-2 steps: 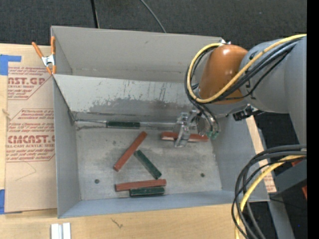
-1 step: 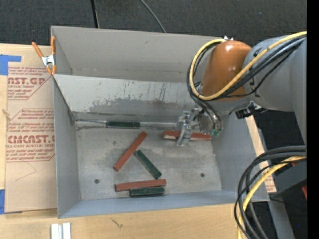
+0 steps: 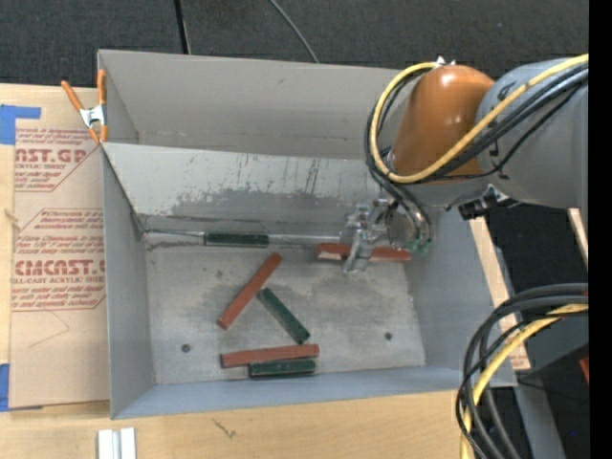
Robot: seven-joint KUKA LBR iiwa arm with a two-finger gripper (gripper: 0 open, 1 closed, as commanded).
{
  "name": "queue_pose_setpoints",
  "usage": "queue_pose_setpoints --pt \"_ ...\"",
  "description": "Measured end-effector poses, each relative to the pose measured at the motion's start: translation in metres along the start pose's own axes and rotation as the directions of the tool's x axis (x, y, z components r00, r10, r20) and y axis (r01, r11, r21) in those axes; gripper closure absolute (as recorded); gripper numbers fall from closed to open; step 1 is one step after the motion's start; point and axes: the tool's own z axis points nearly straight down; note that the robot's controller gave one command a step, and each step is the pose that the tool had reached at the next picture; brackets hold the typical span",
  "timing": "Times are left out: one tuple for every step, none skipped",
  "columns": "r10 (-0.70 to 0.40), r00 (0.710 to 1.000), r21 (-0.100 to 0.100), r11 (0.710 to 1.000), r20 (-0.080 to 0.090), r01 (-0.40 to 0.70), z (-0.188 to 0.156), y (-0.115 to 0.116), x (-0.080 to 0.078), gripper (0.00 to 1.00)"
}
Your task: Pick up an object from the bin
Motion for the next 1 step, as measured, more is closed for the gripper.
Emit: queue_pose_setpoints --pt "0.0 1.0 0.0 1.0 0.008 0.0 -0.0154 0.0002 -0.0014 1.0"
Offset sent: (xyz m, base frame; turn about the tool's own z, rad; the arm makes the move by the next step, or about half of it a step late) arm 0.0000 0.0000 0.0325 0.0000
